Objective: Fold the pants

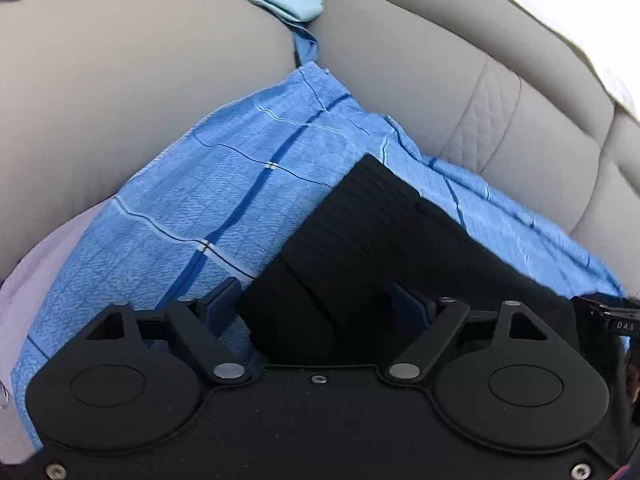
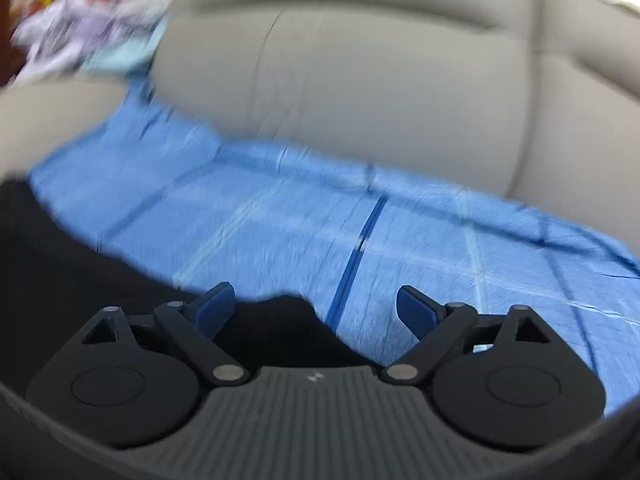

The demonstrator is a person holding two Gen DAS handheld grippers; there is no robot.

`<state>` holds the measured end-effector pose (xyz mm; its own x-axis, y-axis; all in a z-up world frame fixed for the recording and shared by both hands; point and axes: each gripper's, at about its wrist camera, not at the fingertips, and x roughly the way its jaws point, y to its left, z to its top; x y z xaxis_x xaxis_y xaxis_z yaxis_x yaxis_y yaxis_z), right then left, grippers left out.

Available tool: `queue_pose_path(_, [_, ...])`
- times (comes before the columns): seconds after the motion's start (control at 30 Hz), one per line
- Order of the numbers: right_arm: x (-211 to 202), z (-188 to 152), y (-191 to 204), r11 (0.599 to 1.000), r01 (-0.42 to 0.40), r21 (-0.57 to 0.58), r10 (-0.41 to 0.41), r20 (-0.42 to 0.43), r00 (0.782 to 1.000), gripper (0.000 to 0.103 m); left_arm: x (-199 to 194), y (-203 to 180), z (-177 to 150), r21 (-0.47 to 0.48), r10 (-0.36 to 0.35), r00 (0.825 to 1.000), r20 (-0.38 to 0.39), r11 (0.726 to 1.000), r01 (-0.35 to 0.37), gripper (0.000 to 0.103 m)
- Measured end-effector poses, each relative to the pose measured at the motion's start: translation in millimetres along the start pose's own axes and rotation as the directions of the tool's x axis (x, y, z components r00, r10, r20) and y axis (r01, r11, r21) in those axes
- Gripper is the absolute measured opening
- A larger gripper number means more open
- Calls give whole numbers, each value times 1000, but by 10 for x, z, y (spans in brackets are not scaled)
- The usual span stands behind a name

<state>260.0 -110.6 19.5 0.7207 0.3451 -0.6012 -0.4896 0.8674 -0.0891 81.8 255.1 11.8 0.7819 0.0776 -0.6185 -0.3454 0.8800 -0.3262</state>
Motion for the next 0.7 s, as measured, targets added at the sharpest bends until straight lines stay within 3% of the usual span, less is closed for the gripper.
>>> queue_pose_path(0.1, [93,-44,-108,993,-110,31,111,-23,994,83,37,-131,-77,59,20,1000,14,998,-21,89])
queue_pose_path(0.17, [83,-50,-83,992,-128,15,128,-13,992,72,40,-208,-134,97,33,999,30,995,-36,84])
queue_pose_path(0.2, [70,-57,-67,990,-144,11,144,-6,990,63,27,-232,-155,101,36,999,40,994,-40,81])
queue_pose_path(0.33, [6,-76,5,982,-189,-2,189,5,982,33,-61,-116,-153,-4,12,998,63,1000,-12,50])
queue_pose_path(0.43, [-21,-85,12,981,-194,10,194,23,981,23,-126,-32,-146,-51,42,995,91,998,-38,23])
queue_pose_path(0.53, [-32,-91,40,984,-175,36,173,57,983,16,-184,-74,-109,-26,73,987,140,997,-70,15])
queue_pose_path(0.7, [55,65,124,994,-103,32,99,111,989,13,-173,-183,85,10,98,971,220,995,-103,11])
